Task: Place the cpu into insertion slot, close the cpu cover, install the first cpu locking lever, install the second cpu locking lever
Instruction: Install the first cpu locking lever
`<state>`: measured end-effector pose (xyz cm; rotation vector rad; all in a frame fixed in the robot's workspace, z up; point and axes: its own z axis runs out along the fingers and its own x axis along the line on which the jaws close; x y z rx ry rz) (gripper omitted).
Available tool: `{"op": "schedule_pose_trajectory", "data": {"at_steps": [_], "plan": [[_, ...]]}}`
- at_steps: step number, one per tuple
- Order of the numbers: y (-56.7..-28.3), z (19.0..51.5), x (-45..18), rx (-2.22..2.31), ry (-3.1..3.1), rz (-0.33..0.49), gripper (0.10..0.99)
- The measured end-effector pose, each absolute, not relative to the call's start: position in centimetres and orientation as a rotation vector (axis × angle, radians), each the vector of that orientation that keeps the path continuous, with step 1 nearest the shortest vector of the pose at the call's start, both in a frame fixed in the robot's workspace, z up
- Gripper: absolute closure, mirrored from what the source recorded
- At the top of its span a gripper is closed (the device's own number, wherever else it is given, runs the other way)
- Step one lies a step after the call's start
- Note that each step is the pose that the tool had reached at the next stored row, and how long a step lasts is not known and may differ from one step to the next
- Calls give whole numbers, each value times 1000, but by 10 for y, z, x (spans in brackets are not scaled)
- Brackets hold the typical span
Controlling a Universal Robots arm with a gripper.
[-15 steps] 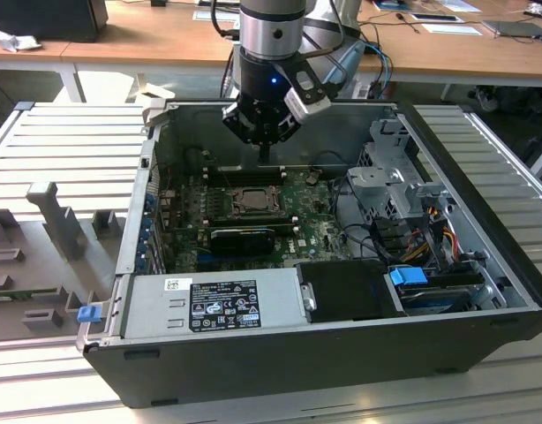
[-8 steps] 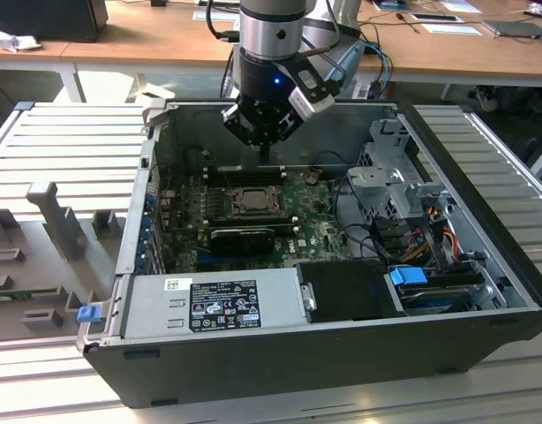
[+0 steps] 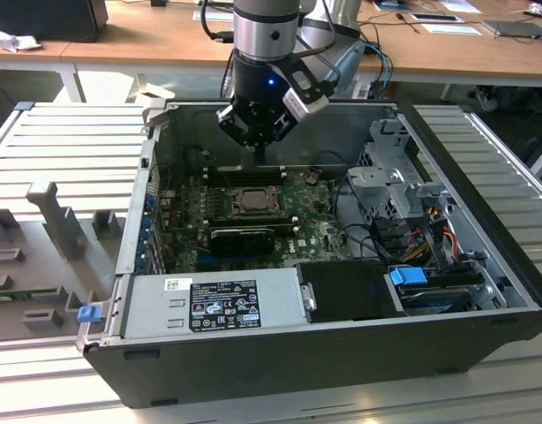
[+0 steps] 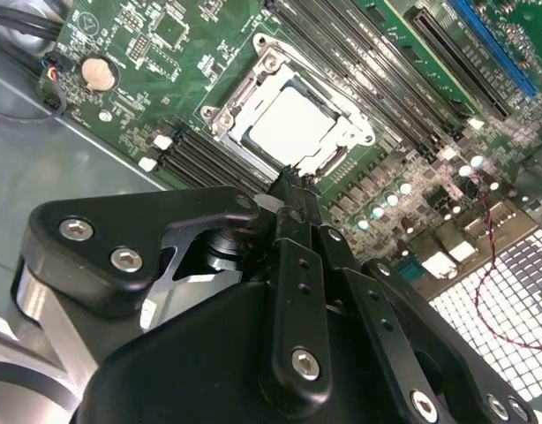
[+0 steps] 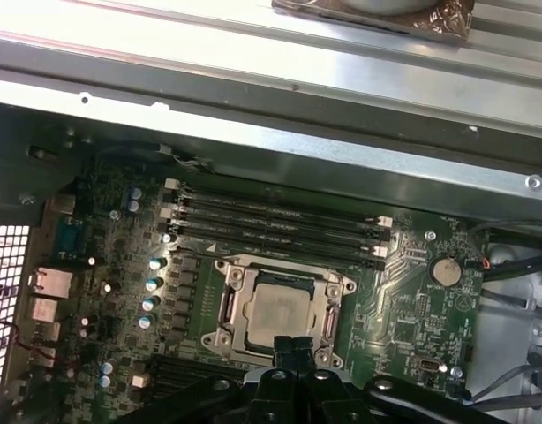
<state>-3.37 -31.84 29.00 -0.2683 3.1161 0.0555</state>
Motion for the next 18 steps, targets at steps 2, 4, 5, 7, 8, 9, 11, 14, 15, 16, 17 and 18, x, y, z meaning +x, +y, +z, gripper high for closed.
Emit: {"op": "schedule_pose_trajectory", "data": {"at_steps": [2,4,5,7,8,9,11,14,15,16,17,18], "plan": [[-318,290,-36,-268,3116,55,980],[-318,290,-40,-268,3116,56,980],[-318,289,-43,-268,3116,55,980],[-318,288,-47,-268,3116,56,980],[-318,287,-48,-257,3117,56,980],[-318,287,-48,-222,3119,55,980],[-318,286,-48,-181,3121,55,980],[-318,283,-48,-35,3125,54,980],[-318,283,-48,-6,3125,53,980],[-318,283,-48,15,3125,53,980],[-318,283,-48,19,3124,53,980],[-318,283,-48,21,3124,53,980]]}}
